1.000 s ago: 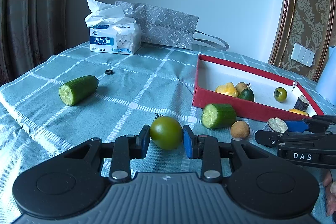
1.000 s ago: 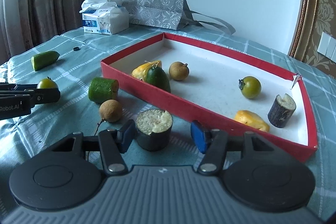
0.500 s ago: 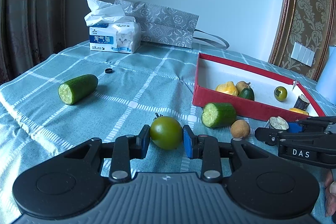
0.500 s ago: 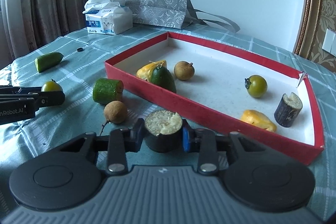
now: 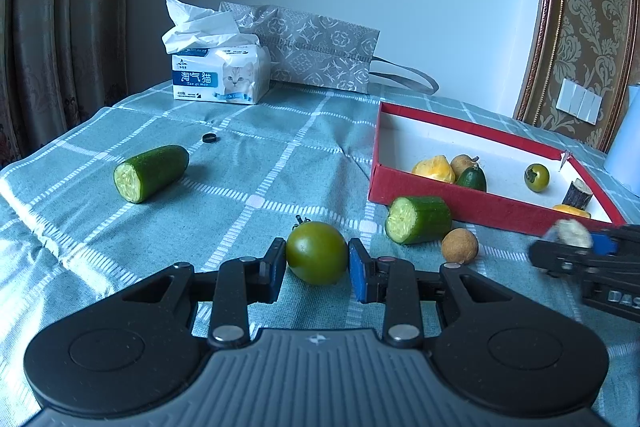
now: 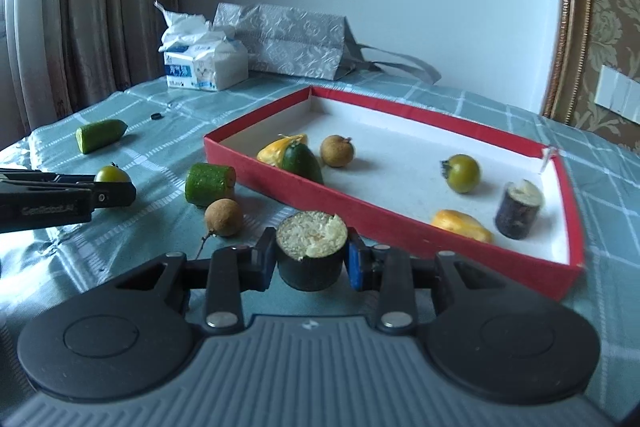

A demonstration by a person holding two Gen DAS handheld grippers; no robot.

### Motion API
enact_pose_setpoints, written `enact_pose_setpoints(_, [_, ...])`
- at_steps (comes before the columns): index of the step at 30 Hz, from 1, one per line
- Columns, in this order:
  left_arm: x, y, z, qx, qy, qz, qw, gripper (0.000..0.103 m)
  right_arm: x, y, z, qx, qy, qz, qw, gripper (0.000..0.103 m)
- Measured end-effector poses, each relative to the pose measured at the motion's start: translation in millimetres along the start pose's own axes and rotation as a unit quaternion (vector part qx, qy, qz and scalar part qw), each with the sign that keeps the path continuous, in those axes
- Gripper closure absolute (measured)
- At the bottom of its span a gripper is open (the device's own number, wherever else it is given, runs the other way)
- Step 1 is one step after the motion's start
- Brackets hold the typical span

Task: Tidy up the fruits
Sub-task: 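Grasp the dark cylindrical piece with the right gripper while the left gripper holds the tomato, then lower the tomato into the tray and open the left gripper while the right holds the dark piece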

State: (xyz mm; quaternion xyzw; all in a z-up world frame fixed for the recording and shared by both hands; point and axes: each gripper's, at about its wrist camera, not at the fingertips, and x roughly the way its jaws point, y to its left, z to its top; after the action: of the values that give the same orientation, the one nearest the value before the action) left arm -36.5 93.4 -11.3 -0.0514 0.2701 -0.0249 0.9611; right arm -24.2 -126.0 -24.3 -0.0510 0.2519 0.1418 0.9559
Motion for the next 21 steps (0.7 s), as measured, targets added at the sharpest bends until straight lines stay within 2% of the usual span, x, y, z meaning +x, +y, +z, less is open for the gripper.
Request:
enact_pose_setpoints(13, [-2,-13,2,0.027,0.001,0.025,0.9993,0.071,-41,-38,-25,0.035,-0.029,-0.023,0.999,0.070])
enact_pose_setpoints(21, [-10,-45,29,0.057,-0.025,0.020,0.9979,0.071,-47,-46,-31,0.048,-0.033,-0.021,0.998,0.070])
